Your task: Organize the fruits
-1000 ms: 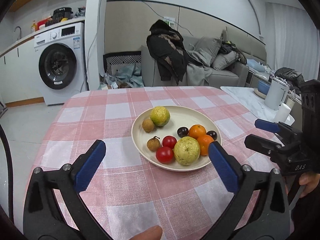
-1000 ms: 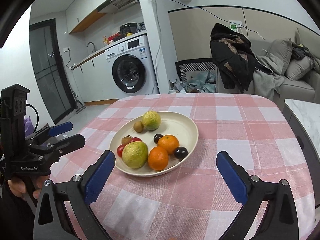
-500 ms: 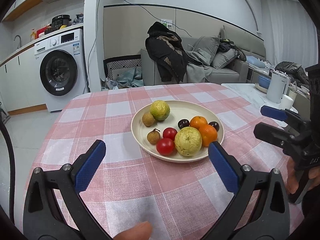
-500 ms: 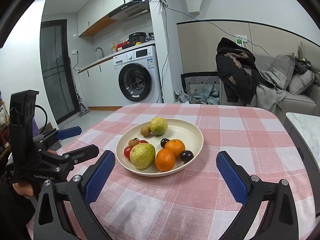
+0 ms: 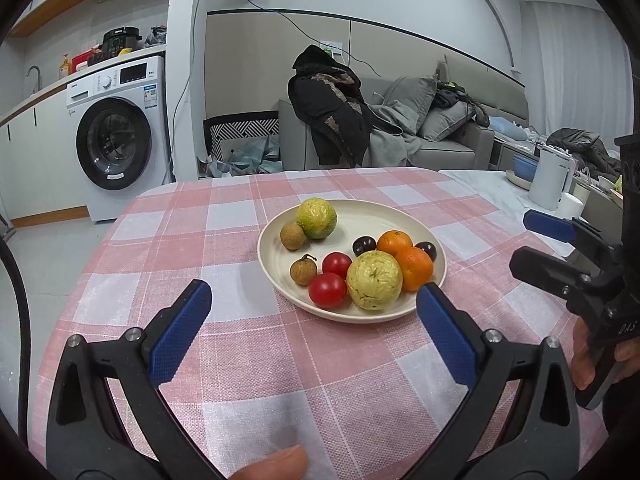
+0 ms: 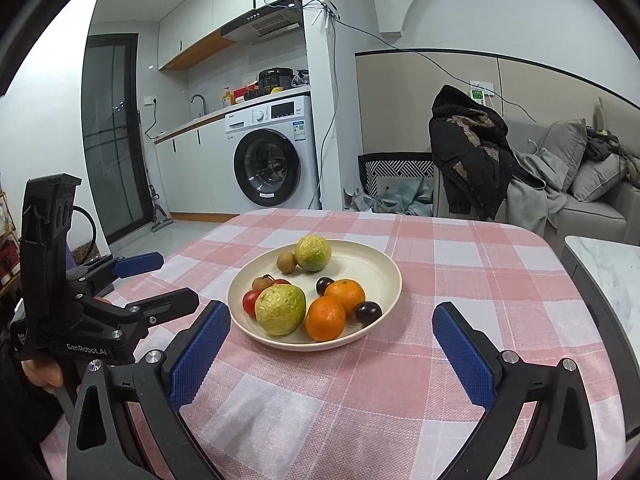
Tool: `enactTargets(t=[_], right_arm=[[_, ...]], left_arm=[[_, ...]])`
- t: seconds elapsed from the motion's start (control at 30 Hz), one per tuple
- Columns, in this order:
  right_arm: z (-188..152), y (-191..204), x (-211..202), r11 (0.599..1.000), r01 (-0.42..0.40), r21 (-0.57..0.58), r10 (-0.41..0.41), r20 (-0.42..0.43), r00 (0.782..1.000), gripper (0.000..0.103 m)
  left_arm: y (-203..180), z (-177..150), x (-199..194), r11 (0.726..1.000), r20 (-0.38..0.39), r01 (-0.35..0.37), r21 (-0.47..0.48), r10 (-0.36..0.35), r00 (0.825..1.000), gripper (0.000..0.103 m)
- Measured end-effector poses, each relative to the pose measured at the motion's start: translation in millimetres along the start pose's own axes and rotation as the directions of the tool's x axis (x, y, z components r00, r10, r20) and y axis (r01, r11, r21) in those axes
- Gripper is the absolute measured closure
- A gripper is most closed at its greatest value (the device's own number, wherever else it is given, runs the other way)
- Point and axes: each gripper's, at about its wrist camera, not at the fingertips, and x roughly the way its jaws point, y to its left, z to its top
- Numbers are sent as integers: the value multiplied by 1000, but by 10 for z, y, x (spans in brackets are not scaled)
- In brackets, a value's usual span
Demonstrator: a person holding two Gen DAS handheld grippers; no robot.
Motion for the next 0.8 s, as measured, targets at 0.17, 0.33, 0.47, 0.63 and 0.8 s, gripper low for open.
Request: enactTargets(t=[0.17,0.33,0.47,0.63,0.8], right_arm=[[-4,29,-4,1000,7,-14,-7,4,1000,0],[-6,24,-10,1000,7,-10,-7,3,1000,0],[-6,24,-10,1000,9,-12,-9,4,1000,0],[-7,24,-10,1000,8,-10,-8,4,1000,0],[-6,23,-9,1000,8,-11,-8,4,1000,0]], left_arm=[[12,-10,-9,1000,8,-3,-3,3,1000,1],[16,-11,-17,1000,9,0,-3,0,1000,1],[15,-13,-16,1000,7,0,-4,0,1000,1],[16,-12,-19,1000,8,0,-3,0,1000,1],[19,-14,-16,1000,5,-4,-7,4,1000,1]])
